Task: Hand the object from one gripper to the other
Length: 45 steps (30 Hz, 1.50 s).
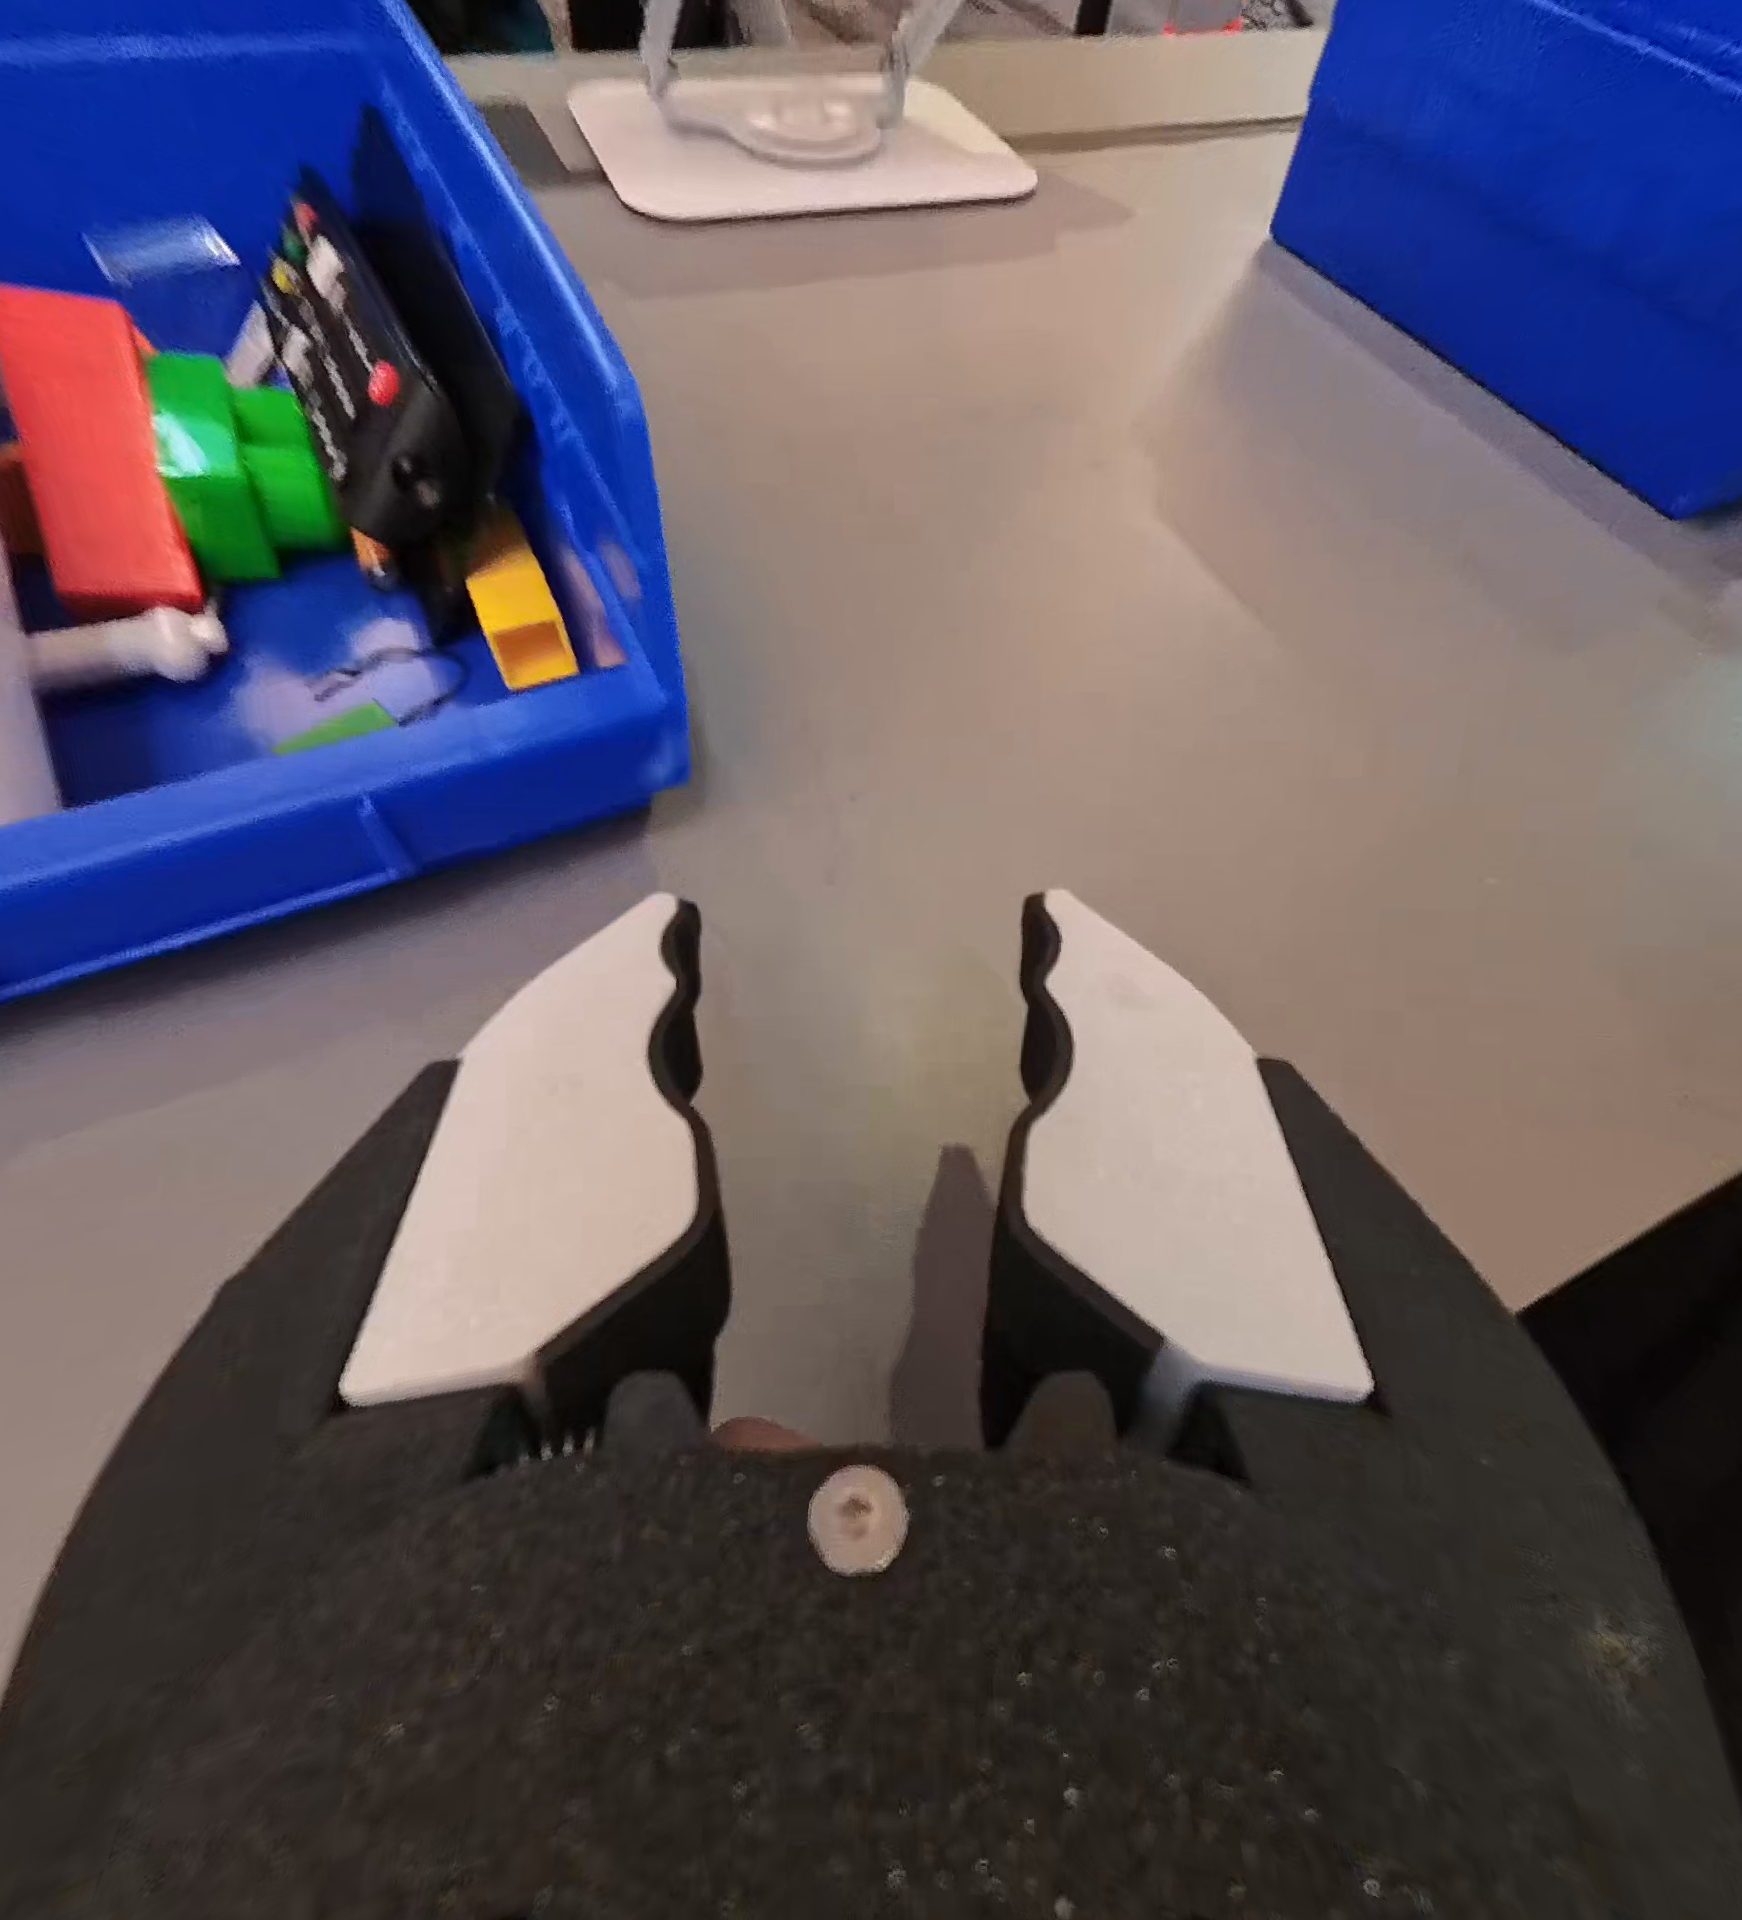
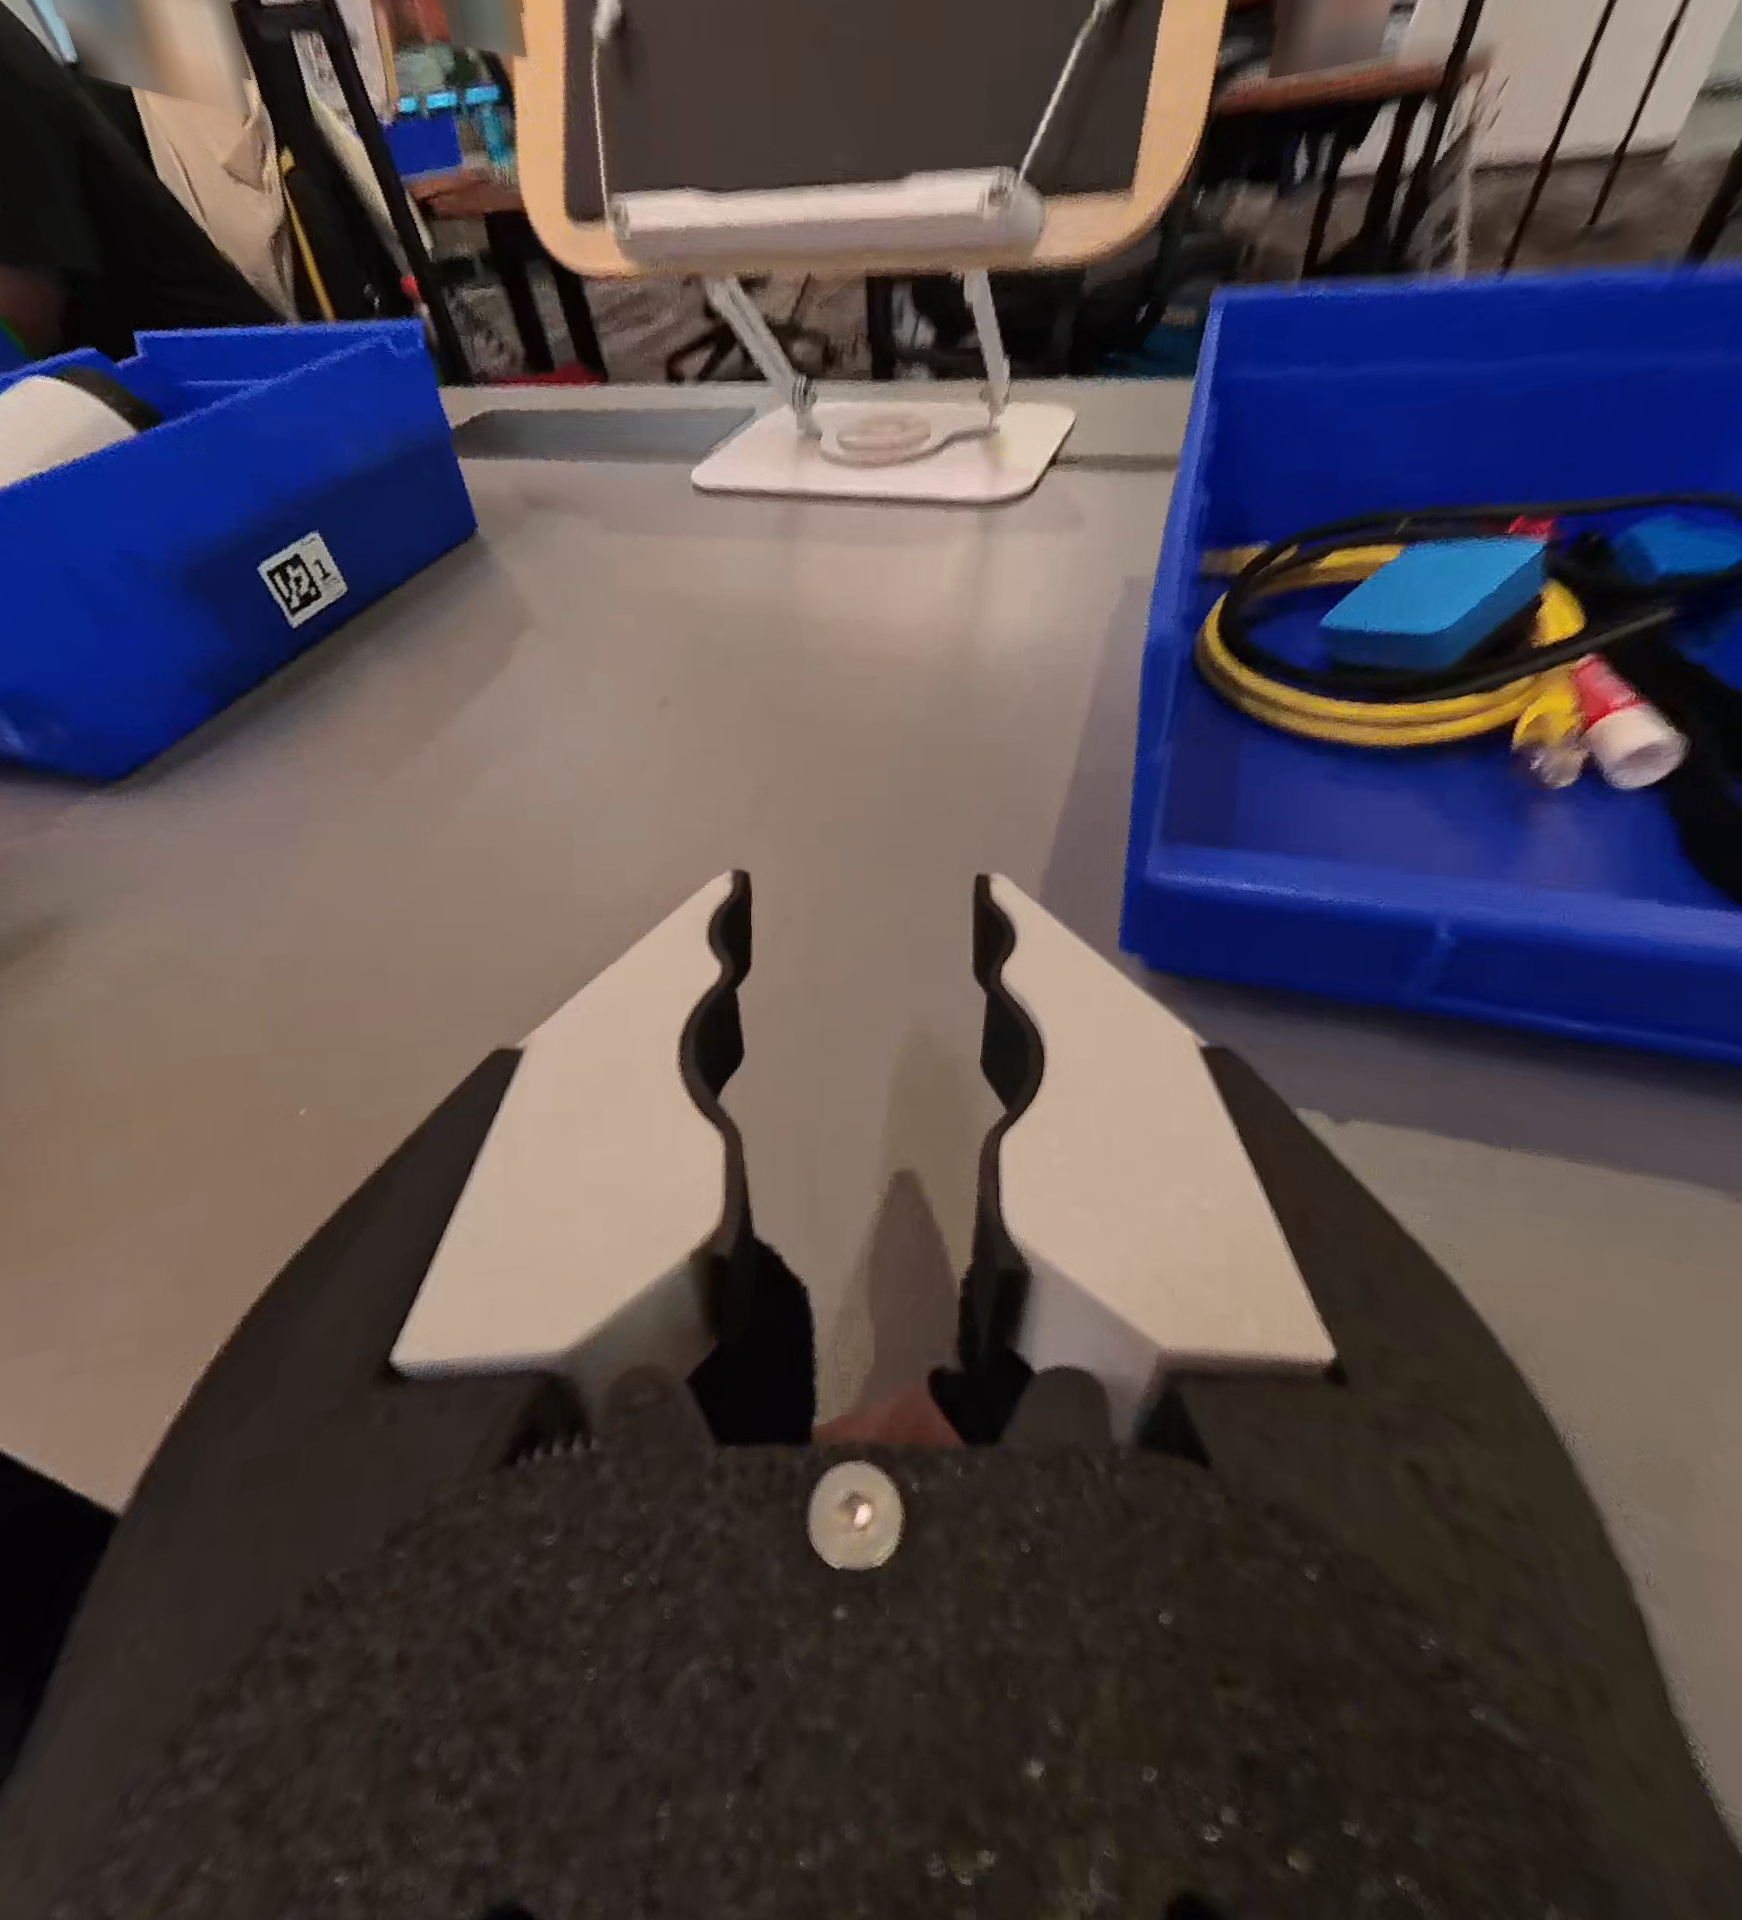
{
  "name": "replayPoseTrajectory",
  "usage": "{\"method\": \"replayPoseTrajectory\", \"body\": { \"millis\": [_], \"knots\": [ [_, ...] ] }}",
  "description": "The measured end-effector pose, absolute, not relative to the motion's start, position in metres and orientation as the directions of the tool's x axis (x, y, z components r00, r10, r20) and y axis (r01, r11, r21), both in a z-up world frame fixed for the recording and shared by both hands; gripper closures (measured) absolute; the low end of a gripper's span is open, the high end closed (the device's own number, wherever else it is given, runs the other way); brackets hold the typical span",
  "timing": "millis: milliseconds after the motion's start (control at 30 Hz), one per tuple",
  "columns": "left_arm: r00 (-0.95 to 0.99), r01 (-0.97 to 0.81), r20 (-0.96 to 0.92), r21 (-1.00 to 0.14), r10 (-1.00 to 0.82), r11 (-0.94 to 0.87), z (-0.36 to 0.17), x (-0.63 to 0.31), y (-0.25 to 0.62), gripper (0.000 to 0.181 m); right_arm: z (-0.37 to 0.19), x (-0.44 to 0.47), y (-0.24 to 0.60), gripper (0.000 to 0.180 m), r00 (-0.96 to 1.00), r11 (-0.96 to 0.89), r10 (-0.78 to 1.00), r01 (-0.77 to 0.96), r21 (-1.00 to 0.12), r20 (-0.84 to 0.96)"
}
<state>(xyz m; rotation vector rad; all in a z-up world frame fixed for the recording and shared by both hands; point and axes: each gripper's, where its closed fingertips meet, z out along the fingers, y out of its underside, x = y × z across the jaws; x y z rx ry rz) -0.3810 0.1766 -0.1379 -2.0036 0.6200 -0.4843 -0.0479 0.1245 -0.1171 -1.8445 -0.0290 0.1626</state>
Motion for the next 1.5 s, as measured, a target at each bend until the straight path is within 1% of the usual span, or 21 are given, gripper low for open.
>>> {"method": "replayPoseTrajectory", "body": {
  "millis": [100,200,300,400,500,567,633,733,800,833,900,933,1000,1033,1100,1167,1233,1300,1333,1400,1500],
  "knots": [
    [0.779,-0.193,0.156,-0.862,-0.607,-0.469,-0.141,-0.380,0.177,0.123,-0.122,-0.045,0.133,0.137,0.985,-0.310,0.105,-0.098,-0.946,-0.137],
    [0.758,-0.113,0.263,-0.848,-0.597,-0.517,-0.136,-0.379,0.181,0.124,-0.130,-0.046,0.140,0.138,0.979,-0.351,0.121,-0.112,-0.930,-0.164],
    [0.781,-0.084,0.261,-0.857,-0.568,-0.508,-0.130,-0.394,0.192,0.126,-0.135,-0.053,0.142,0.138,0.969,-0.382,0.147,-0.128,-0.915,-0.197],
    [0.797,-0.149,0.171,-0.874,-0.580,-0.463,-0.118,-0.410,0.206,0.125,-0.136,-0.059,0.142,0.138,0.965,-0.383,0.169,-0.124,-0.915,-0.201],
    [0.718,-0.300,0.108,-0.843,-0.687,-0.446,-0.103,-0.415,0.217,0.129,-0.138,-0.063,0.142,0.138,0.967,-0.393,0.182,-0.094,-0.915,-0.178],
    [0.656,-0.445,0.041,-0.786,-0.754,-0.430,-0.098,-0.419,0.232,0.131,-0.138,-0.063,0.142,0.138,0.968,-0.397,0.189,-0.077,-0.915,-0.163],
    [0.622,-0.570,-0.019,-0.696,-0.783,-0.436,-0.099,-0.427,0.255,0.131,-0.139,-0.066,0.141,0.139,0.965,-0.408,0.199,-0.079,-0.909,-0.173],
    [0.570,-0.724,-0.048,-0.502,-0.820,-0.474,-0.114,-0.436,0.282,0.131,-0.141,-0.067,0.140,0.139,0.958,-0.421,0.207,-0.097,-0.902,-0.200],
    [0.496,-0.818,-0.034,-0.352,-0.867,-0.455,-0.128,-0.441,0.290,0.130,-0.142,-0.066,0.139,0.139,0.957,-0.425,0.207,-0.099,-0.900,-0.203],
    [0.449,-0.859,-0.032,-0.292,-0.893,-0.421,-0.133,-0.442,0.294,0.130,-0.143,-0.065,0.139,0.140,0.958,-0.427,0.204,-0.098,-0.899,-0.202],
    [0.295,-0.931,-0.021,-0.231,-0.955,-0.283,-0.138,-0.438,0.299,0.134,-0.142,-0.063,0.139,0.140,0.958,-0.424,0.201,-0.102,-0.900,-0.204],
    [0.182,-0.960,-0.004,-0.218,-0.983,-0.177,-0.138,-0.436,0.297,0.136,-0.142,-0.062,0.139,0.140,0.957,-0.422,0.201,-0.107,-0.900,-0.208],
    [-0.046,-0.980,-0.038,-0.191,-0.998,0.053,-0.137,-0.433,0.299,0.127,-0.142,-0.061,0.139,0.140,0.954,-0.428,0.201,-0.118,-0.896,-0.222],
    [-0.162,-0.968,-0.050,-0.184,-0.985,0.169,-0.136,-0.432,0.297,0.127,-0.143,-0.061,0.139,0.140,0.952,-0.431,0.200,-0.128,-0.893,-0.233],
    [-0.364,-0.910,-0.081,-0.182,-0.928,0.373,-0.135,-0.429,0.293,0.128,-0.142,-0.060,0.138,0.140,0.945,-0.433,0.199,-0.153,-0.888,-0.260],
    [-0.496,-0.854,-0.101,-0.119,-0.862,0.506,-0.142,-0.432,0.292,0.127,-0.141,-0.058,0.138,0.140,0.938,-0.436,0.197,-0.177,-0.883,-0.285],
    [-0.612,-0.789,-0.108,0.010,-0.784,0.615,-0.153,-0.442,0.297,0.127,-0.141,-0.058,0.138,0.140,0.931,-0.439,0.198,-0.195,-0.877,-0.307],
    [-0.758,-0.652,-0.101,0.159,-0.645,0.741,-0.162,-0.454,0.306,0.122,-0.141,-0.058,0.138,0.140,0.925,-0.442,0.201,-0.207,-0.873,-0.321],
    [-0.815,-0.579,-0.105,0.202,-0.570,0.790,-0.165,-0.456,0.309,0.119,-0.141,-0.059,0.138,0.140,0.923,-0.445,0.203,-0.209,-0.871,-0.326],
    [-0.883,-0.470,-0.099,0.223,-0.460,0.854,-0.170,-0.455,0.306,0.124,-0.142,-0.060,0.138,0.140,0.922,-0.449,0.208,-0.207,-0.869,-0.327],
    [-0.951,-0.310,-0.089,0.248,-0.296,0.918,-0.174,-0.453,0.305,0.123,-0.143,-0.062,0.138,0.140,0.919,-0.454,0.218,-0.203,-0.867,-0.329]
  ]
}}
